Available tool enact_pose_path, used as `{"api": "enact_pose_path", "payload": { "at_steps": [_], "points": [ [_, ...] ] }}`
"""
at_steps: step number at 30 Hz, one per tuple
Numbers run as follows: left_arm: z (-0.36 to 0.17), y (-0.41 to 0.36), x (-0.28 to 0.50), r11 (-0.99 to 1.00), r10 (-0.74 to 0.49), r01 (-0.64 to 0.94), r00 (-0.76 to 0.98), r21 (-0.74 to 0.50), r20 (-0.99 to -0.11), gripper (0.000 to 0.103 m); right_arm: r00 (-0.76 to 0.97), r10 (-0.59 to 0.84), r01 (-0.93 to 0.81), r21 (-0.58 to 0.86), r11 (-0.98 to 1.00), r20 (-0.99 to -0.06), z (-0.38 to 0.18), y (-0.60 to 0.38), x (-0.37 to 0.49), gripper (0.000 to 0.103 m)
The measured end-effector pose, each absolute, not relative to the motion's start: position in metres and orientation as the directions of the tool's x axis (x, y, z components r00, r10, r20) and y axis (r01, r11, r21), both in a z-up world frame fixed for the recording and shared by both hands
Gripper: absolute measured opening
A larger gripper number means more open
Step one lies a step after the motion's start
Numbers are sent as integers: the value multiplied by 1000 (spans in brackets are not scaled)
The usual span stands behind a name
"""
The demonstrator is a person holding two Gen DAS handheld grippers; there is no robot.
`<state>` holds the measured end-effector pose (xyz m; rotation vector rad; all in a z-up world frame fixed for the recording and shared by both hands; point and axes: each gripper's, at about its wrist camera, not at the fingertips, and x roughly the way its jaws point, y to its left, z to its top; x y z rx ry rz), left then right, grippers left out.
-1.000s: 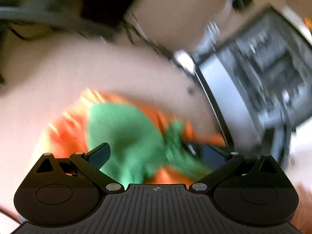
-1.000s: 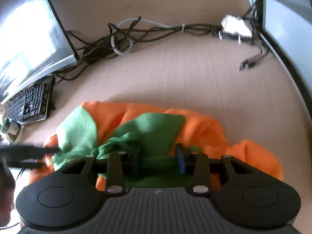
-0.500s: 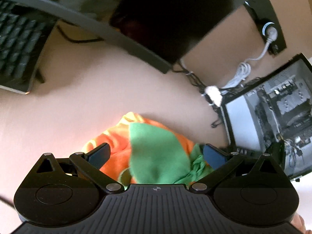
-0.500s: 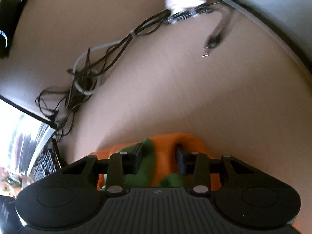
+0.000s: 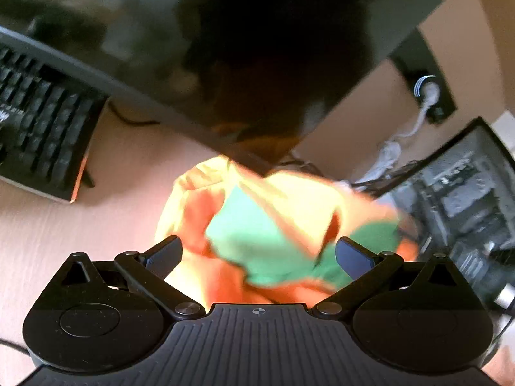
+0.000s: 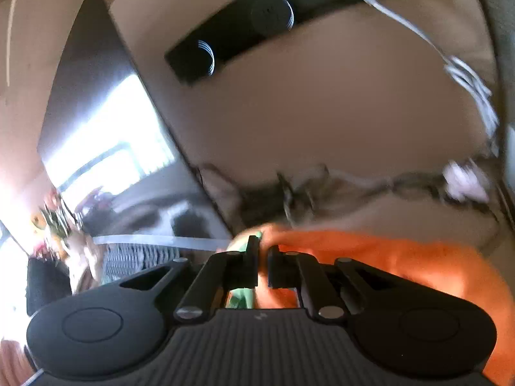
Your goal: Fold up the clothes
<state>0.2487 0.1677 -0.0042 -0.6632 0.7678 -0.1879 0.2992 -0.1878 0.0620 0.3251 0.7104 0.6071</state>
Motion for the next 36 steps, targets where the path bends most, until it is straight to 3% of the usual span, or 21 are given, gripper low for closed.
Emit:
{"api": "enact_pose_path", "payload": {
  "at_steps": [5,9,14,17,24,28,31,36],
  "points": [
    [9,143,255,790,-453,35,707,-613,-543,103,589,496,-205,475,856,-639,8,-223,261,3],
    [-1,102,258,777,-545,128,626,-616,-557,103,612,362,-106,381,919,-703,-10,-234,241,2],
    [-42,55,249,776,-613,200,462,-598,-641,103,711,337,-245,231,942,-617,25,-220,216,3],
    [-70,43,247,811,-575,164,402,-562,-713,103,737,353,-325,156,933,-577,45,-203,217,12],
    [-85,59,216,856,-514,141,340,-497,-788,103,717,377,-393,107,913,-586,50,-178,240,27],
    [-81,68,188,870,-493,191,287,-455,-821,103,694,405,-426,114,898,-595,44,-164,266,27],
    [-71,72,181,860,-510,188,273,-475,-815,103,654,447,-462,146,875,-610,32,-149,284,27],
    [-15,82,208,832,-548,205,458,-516,-700,103,553,417,-465,148,873,-721,-29,-124,323,27]
  ]
}}
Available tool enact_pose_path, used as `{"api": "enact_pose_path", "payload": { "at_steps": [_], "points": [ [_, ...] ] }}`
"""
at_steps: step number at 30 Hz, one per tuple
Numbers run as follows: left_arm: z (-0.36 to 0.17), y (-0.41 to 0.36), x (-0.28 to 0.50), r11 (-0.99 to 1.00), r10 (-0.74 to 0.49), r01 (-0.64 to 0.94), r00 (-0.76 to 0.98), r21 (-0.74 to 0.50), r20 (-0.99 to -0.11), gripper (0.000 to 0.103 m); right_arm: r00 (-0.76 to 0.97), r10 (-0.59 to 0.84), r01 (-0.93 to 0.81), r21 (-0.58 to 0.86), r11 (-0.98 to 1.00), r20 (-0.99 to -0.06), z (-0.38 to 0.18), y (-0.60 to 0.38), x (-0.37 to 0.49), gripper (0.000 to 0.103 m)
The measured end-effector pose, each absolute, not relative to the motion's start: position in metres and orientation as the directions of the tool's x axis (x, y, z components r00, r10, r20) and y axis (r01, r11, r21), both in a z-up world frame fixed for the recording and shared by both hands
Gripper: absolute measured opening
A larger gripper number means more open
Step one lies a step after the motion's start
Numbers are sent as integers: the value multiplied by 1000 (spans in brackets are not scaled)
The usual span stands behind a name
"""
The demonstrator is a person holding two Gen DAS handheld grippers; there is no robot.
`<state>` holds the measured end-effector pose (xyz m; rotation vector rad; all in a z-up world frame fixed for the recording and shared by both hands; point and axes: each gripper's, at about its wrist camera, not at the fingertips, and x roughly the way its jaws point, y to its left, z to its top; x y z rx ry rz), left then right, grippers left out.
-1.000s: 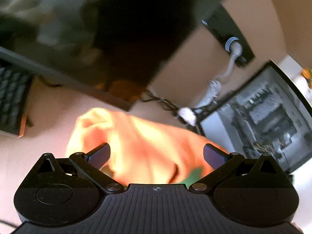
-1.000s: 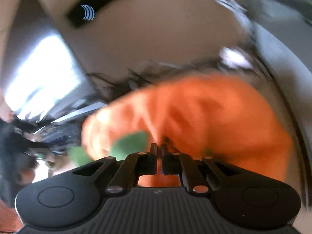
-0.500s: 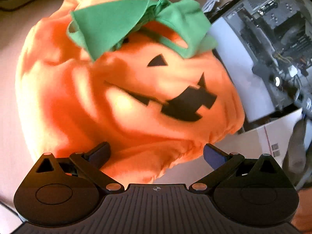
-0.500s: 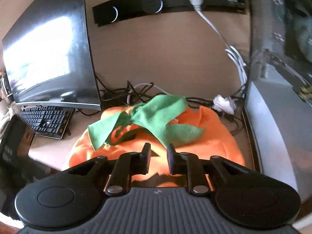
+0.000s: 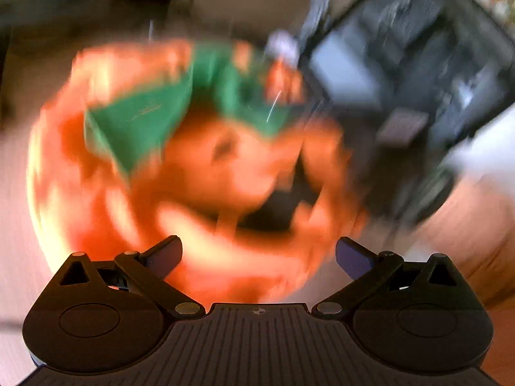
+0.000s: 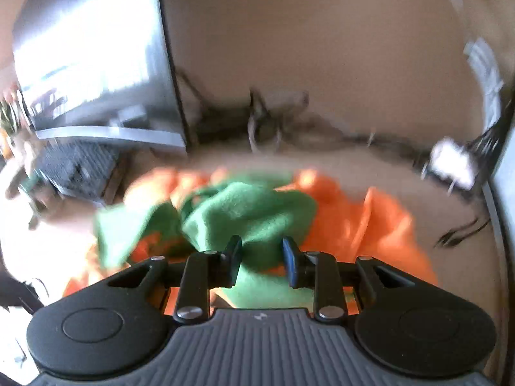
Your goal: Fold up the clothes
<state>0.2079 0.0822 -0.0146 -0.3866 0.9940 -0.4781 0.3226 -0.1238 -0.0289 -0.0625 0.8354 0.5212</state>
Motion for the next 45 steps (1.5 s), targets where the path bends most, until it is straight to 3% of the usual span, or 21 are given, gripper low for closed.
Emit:
{"api": "enact_pose_path", "payload": {
  "at_steps": [3,6,11,15,16,17,18,20,28,32,35,36,42,45],
  "points": [
    [8,94,242,821,-527,160,581,-548,-620,103,527,431,-440,199,876,-733,-45,-131,325,29],
    [-6,104,283,809,-498,78,618,-583,-608,103,502,450,-421,246,873,-739,-53,-139,322,29],
    [-51,102,314,817,-483,-17,525,-576,-701,103,431,462,-410,288,865,-775,-54,-143,295,29],
    [-77,97,307,826,-487,-17,482,-563,-729,103,424,467,-477,247,843,-776,-12,-149,277,30],
    [-76,97,307,826,-485,-18,488,-563,-726,103,453,477,-503,225,834,-753,4,-150,276,33],
    [-75,96,307,826,-482,-19,494,-564,-723,103,487,481,-522,199,830,-729,18,-149,280,47],
    [-73,95,306,826,-480,-21,500,-564,-721,103,520,484,-536,172,826,-704,31,-146,285,67],
    [-68,92,301,827,-471,-28,509,-561,-720,103,534,502,-593,122,796,-680,41,-132,303,83],
    [-38,122,239,838,-404,-69,588,-541,-701,103,343,482,-635,179,751,-807,-23,-74,401,83],
    [-32,152,210,813,-354,-157,632,-561,-689,103,245,482,-597,261,758,-841,-51,-71,420,70],
    [-30,171,194,789,-330,-203,656,-579,-679,103,190,538,-566,357,743,-821,-49,-74,415,19],
    [-28,176,190,785,-321,-214,663,-581,-677,103,189,547,-562,367,741,-816,-44,-73,410,10],
    [2,194,187,779,-313,-168,730,-604,-607,103,291,594,-751,206,628,-750,28,-66,312,7],
    [22,191,194,776,-354,-83,764,-626,-540,103,302,549,-797,110,594,-780,25,-61,260,7]
  ]
}}
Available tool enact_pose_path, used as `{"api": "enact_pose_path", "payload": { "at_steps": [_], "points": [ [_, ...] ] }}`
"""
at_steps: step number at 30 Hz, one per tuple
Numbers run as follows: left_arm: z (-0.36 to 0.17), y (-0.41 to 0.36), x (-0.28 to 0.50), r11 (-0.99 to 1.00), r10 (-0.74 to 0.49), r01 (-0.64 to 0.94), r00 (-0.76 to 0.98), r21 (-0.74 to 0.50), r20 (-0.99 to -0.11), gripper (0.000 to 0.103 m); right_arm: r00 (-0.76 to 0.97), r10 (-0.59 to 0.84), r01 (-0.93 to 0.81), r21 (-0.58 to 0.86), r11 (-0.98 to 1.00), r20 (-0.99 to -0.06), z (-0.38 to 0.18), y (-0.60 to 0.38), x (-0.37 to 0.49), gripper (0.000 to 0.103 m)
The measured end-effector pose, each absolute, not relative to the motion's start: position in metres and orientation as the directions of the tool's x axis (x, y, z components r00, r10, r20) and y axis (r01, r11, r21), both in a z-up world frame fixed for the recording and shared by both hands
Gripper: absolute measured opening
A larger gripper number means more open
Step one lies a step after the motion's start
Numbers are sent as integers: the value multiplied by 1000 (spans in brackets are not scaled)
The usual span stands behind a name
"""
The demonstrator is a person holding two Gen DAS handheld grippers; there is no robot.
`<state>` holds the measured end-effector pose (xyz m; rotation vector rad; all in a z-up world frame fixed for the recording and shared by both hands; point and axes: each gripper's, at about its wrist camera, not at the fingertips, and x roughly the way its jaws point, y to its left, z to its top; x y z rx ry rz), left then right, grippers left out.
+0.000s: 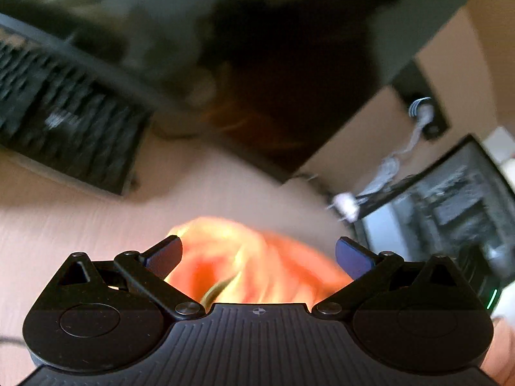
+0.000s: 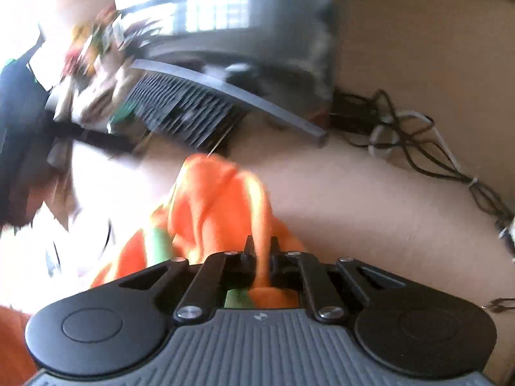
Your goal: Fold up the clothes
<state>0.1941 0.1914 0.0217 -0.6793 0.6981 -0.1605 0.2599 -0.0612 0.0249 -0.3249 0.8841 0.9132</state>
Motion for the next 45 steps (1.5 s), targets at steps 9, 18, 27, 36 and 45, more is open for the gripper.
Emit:
{"api": "enact_pose_path", "payload": {
  "at_steps": [9,18,27,36,45],
  "points": [
    [-5,122,215,742,-609,165,570,-649,-552,103,347,427,-761,15,648,-835,-6,-68,157,10],
    [-42,81,182,764,-644,338,351,-549,-680,103,571,440,-491,142,860,-693,70,-143,139,33],
    [-33,119,159,770,-638,257,361,-584,-681,103,460,225,-394,30,919,-859,-15,-120,136,40],
    [-83,122,200,776,-599,39,360,-630,-715,103,496,206,-429,-32,903,-844,-40,-113,149,41],
    [-62,114,280,890,-392,-16,485,-456,-782,103,619,165,-353,-84,932,-767,-53,-98,265,42]
  ]
}}
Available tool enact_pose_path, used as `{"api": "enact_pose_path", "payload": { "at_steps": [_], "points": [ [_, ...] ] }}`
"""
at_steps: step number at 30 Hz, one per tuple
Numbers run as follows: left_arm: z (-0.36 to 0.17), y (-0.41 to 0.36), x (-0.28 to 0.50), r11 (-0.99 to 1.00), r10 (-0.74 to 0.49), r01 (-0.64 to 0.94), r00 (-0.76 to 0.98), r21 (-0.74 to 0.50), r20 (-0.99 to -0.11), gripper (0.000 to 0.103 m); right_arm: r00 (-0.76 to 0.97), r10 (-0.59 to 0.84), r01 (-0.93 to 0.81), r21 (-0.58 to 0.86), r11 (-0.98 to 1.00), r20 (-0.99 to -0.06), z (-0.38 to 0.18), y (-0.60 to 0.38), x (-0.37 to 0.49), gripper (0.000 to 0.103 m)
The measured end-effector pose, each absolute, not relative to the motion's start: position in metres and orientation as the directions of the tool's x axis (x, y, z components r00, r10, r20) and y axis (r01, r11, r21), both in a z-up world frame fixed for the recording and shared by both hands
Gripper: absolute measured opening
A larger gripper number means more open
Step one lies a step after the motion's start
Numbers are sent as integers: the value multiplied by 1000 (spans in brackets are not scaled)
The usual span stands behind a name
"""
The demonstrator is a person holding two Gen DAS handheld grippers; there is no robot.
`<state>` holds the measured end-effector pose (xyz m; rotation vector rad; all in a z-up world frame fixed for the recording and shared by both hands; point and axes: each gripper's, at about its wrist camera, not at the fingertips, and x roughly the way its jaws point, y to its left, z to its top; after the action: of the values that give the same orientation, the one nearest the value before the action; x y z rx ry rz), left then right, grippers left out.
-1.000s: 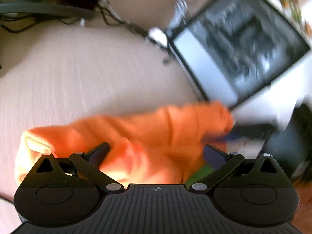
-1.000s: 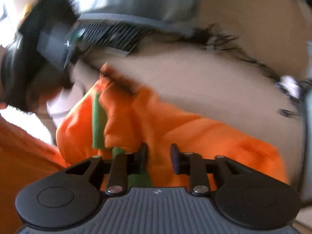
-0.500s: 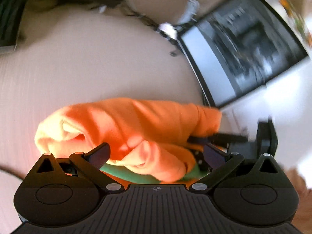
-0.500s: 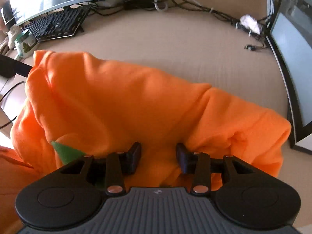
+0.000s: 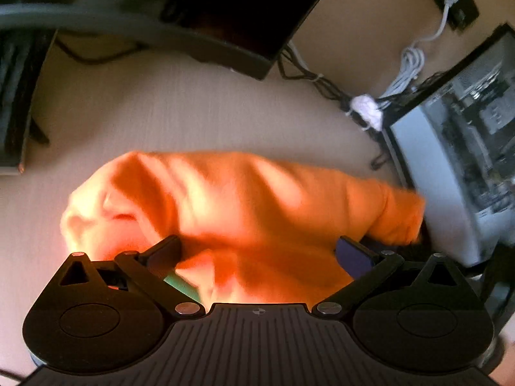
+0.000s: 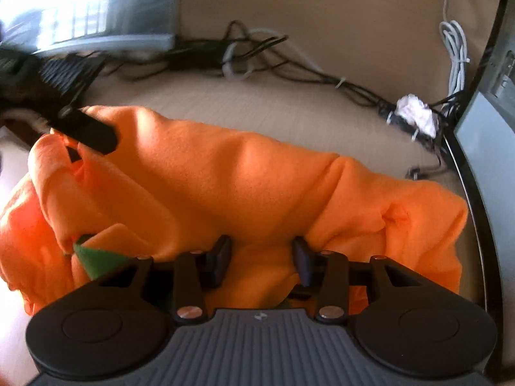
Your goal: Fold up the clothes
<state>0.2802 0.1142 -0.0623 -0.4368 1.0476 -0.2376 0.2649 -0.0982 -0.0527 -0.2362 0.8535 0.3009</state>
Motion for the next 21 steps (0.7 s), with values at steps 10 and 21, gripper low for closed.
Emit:
{"api": "enact_pose_path", "payload": {
  "at_steps": [10,21],
  "points": [
    [-57,156,210,825,-477,-27,503,-565,-721,103,683,327,-464,-42,885,-653,-10,-135,215,67],
    [-82,147,248,731,-480,-193,537,-654,-694,98,616,255,-431,-49,901,-746,-52,-129,224,67]
  ]
}}
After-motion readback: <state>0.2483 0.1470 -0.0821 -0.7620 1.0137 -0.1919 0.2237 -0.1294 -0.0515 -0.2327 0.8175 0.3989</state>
